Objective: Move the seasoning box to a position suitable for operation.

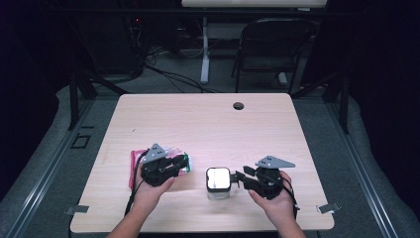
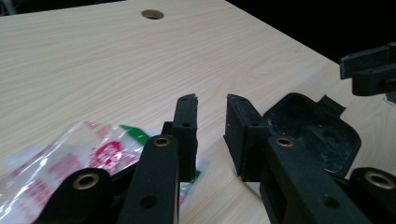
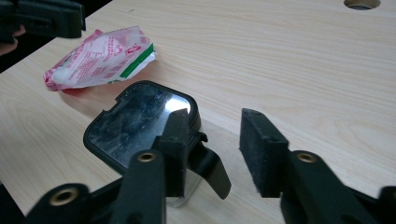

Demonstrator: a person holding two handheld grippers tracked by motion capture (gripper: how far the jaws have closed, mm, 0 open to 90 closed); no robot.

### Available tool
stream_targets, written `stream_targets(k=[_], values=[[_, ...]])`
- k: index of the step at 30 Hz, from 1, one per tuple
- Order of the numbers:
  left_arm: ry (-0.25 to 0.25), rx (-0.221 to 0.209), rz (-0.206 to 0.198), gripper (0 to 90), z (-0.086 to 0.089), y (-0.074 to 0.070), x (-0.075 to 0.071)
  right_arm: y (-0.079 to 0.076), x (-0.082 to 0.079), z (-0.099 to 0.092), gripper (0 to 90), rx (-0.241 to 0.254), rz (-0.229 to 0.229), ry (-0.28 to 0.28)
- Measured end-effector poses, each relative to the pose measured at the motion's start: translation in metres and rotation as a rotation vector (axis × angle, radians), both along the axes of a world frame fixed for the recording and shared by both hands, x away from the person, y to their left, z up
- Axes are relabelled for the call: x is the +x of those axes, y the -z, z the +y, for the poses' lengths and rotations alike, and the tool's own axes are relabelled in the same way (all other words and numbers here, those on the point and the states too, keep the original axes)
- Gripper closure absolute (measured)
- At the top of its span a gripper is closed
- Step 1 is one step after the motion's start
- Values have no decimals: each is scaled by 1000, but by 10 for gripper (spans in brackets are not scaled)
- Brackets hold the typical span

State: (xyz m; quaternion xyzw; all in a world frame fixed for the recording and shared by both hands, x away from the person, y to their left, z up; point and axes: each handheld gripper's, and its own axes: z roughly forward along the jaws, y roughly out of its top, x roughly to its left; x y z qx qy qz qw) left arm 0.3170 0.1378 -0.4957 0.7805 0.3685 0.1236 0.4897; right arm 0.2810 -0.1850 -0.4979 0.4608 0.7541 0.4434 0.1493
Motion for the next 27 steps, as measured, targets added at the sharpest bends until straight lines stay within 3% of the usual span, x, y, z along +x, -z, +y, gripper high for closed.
stream_targets(k=[2, 6, 19, 27], values=[[35, 7, 14, 797, -11, 6, -2, -1, -2, -1, 715, 30, 26, 22], [74, 9, 38, 856, -19, 17, -7, -3, -5, 0, 753, 61, 17, 27], [147, 57, 57, 900, -27, 28, -20, 7, 2, 12, 771, 52, 39, 19], [206, 72, 104, 900, -32, 36, -23, 12, 4, 11, 789, 48, 61, 3]])
